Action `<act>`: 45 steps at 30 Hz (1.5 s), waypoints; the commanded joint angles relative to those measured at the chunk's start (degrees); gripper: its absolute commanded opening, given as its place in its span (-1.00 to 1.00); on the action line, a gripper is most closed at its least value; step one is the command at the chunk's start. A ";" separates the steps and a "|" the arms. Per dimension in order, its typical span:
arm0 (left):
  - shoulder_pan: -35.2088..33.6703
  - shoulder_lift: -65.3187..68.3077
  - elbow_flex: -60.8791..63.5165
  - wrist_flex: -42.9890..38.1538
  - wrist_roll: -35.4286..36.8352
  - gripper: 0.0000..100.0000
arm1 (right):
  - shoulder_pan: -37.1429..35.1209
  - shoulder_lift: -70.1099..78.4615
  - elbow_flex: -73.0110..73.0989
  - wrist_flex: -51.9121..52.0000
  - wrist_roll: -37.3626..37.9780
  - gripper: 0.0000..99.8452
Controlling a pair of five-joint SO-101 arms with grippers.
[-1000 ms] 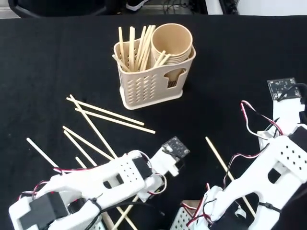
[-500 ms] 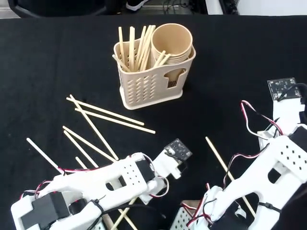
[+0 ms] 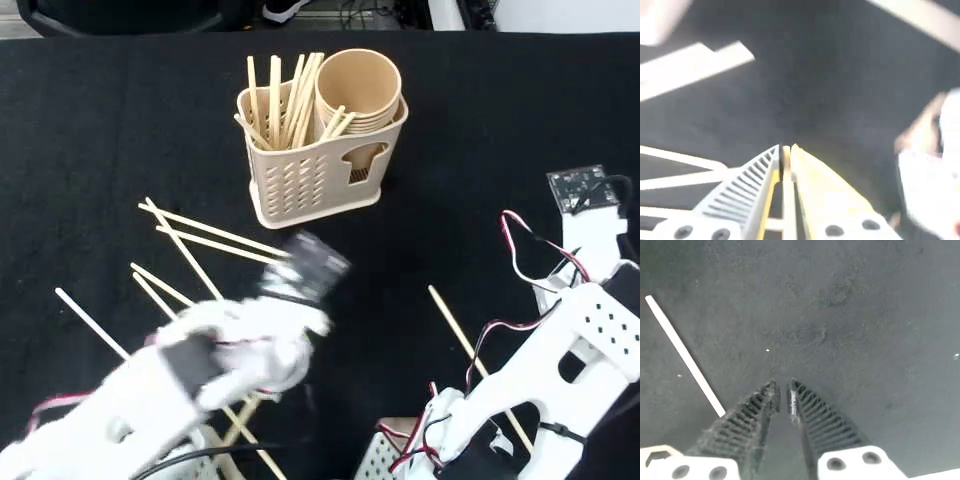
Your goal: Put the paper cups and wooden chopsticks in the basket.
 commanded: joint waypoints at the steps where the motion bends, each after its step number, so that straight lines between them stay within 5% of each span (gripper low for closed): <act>1: -13.05 -19.43 -8.04 0.35 -2.29 -0.94 | 0.88 -1.36 -3.38 1.49 0.44 -0.89; 4: -17.89 -29.10 -16.57 -3.43 -1.41 -0.94 | 0.62 -0.92 -4.09 1.23 0.44 -0.89; 8: -19.03 -29.54 -20.53 -19.78 -1.58 -0.94 | -3.34 -1.01 -4.26 4.22 0.62 -0.89; 14: -22.99 -14.51 -16.31 -50.11 -3.16 -0.94 | -10.73 -1.36 -1.63 9.58 2.20 -0.89; 18: -29.58 -0.79 -18.33 -63.38 -1.76 -0.94 | -11.87 -1.36 5.85 6.59 8.44 -0.89; 32: -31.34 25.23 -39.34 -66.46 -1.41 -0.94 | -10.64 -1.36 15.60 -2.46 8.97 -0.89; 45: -32.75 40.00 -32.92 -79.74 -1.41 -0.94 | -10.55 -1.36 15.60 -0.88 12.48 -0.88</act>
